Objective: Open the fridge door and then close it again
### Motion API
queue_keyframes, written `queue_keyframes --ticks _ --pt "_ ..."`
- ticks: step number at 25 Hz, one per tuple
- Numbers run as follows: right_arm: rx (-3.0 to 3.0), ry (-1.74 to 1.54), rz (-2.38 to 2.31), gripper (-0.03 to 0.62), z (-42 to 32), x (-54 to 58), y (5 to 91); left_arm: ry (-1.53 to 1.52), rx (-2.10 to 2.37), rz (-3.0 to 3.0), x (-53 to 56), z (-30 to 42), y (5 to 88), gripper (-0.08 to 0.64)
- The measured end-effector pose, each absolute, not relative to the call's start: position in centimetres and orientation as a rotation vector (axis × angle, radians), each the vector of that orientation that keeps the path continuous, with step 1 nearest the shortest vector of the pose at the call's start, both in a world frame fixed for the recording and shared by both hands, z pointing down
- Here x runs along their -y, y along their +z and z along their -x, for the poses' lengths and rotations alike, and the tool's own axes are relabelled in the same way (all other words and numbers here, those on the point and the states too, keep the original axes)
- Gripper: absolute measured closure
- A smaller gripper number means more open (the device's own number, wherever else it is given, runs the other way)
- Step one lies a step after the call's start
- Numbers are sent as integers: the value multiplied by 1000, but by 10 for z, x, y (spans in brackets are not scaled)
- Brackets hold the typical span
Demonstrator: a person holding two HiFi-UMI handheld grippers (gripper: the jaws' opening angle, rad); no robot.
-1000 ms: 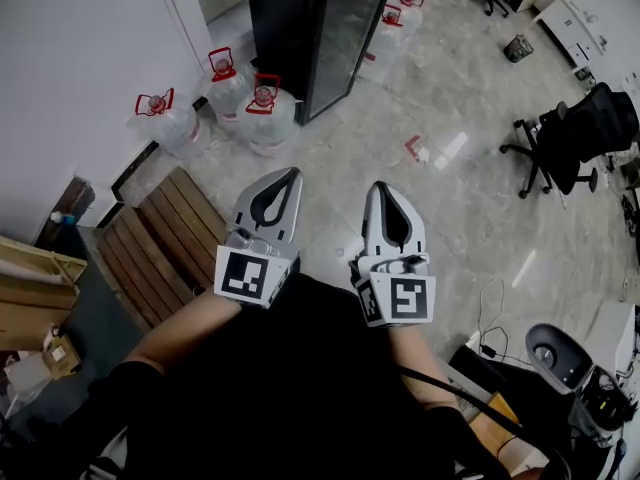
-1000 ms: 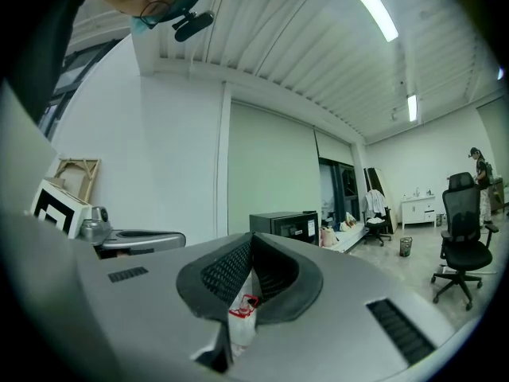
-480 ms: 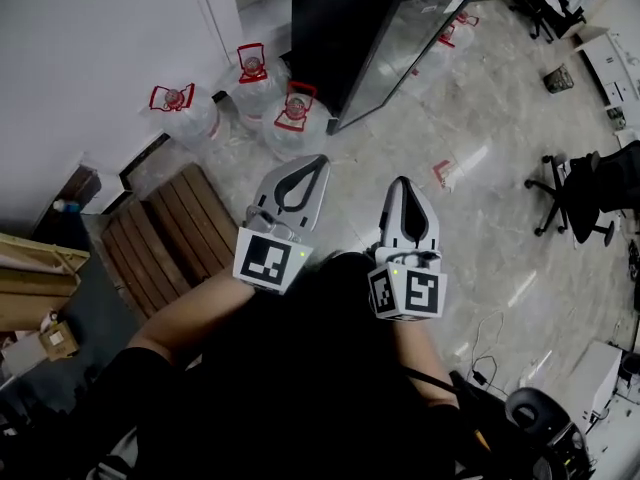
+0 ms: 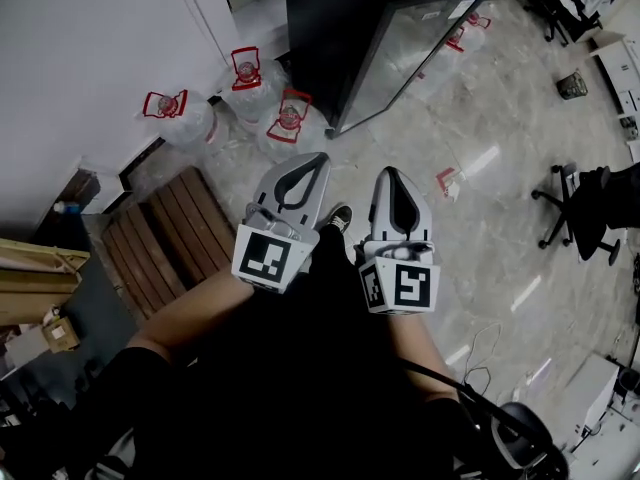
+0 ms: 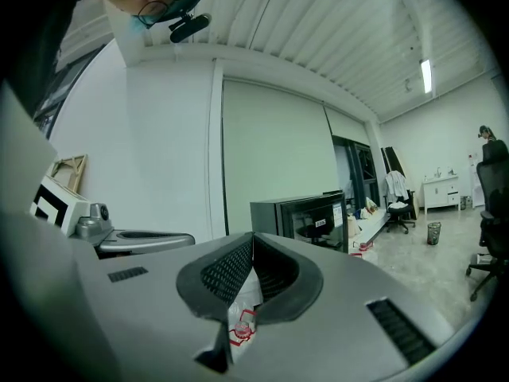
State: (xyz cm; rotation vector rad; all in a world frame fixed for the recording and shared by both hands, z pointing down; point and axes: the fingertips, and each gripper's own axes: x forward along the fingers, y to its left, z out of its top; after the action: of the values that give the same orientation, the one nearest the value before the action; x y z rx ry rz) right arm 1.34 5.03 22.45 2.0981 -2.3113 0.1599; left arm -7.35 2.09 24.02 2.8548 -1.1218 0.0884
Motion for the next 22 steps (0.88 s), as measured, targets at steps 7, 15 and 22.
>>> queue_keyframes --ticks 7,15,22 --pt "2381 209 -2017 577 -71 43 242 157 1218 -2830 68 10 263 552" --pt "2400 279 -1915 577 -119 136 279 189 1288 -2787 167 -44 304 552" --pt "2335 373 -1944 577 -127 186 340 222 1206 -2745 223 -51 371 493"
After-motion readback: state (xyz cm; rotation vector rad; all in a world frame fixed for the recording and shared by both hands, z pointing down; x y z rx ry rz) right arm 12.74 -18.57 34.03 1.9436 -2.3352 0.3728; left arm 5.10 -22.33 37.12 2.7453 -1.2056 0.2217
